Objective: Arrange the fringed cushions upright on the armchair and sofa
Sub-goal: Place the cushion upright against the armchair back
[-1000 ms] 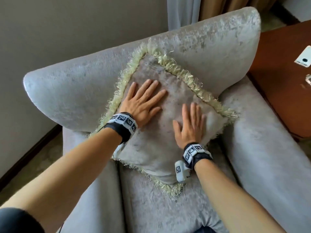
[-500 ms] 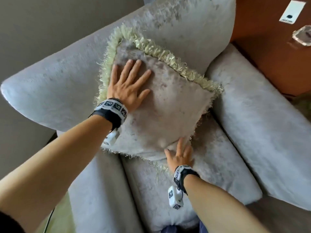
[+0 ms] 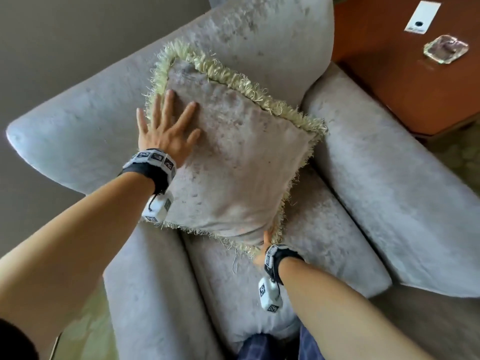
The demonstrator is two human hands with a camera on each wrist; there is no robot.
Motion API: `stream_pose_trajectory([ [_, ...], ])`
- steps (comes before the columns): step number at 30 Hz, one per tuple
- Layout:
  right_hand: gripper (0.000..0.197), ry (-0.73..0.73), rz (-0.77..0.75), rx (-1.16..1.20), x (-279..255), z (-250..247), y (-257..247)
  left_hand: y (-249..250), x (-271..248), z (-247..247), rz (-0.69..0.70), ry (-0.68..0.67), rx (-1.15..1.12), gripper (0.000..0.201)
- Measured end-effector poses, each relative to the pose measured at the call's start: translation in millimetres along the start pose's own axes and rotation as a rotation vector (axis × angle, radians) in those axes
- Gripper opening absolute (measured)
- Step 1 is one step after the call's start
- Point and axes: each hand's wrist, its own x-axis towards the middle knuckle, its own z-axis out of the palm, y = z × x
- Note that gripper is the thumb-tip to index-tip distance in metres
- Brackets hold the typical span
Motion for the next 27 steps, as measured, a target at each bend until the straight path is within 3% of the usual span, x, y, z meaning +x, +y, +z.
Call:
stream_pose_trajectory([
  [1, 0.062, -0.195, 0.019, -0.025, -3, 8, 16, -5, -1, -3, -0.156, -0.017, -0.121, 0.064],
  [3, 0.041, -0.195, 0.015, 0.008, 0, 2, 30, -5, -3, -5, -0.392, -0.016, -0.416, 0.070],
  [6, 0.034, 0.095, 0.023, 0.180, 11, -39, 21, 4, -4, -7, -0.445, 0.017, -0.595, 0.071],
  [8, 0.035, 0.402, -0.022, 0.273, 8, -85, 0, 8, 3, -8, -0.523, 0.048, -0.658, 0.052],
  [10, 0.032, 0.713, -0.122, 0.376, -3, -137, -31, 5, 10, -11, -0.598, 0.056, -0.732, 0.036],
  [12, 0.040, 0.881, -0.280, 0.347, -5, -185, -63, 2, 14, -17, -0.646, 0.048, -0.804, 0.028],
  [14, 0.053, 0.912, -0.392, 0.222, 1, -224, -93, -3, 18, -21, -0.662, 0.035, -0.860, 0.020],
  [17, 0.055, 0.776, -0.364, 0.060, 21, -257, -115, -4, 22, -20, -0.650, 0.025, -0.847, 0.018],
  [20, 0.011, 0.742, -0.292, 0.147, 31, -272, -123, -12, 26, -25, -0.664, 0.060, -0.849, 0.015],
  [23, 0.021, 0.807, -0.364, 0.241, 32, -287, -133, -25, 33, -27, -0.699, 0.119, -0.900, 0.017],
  [27, 0.028, 0.767, -0.300, 0.231, 26, -282, -133, -19, 34, -24, -0.747, 0.068, -0.892, 0.014],
])
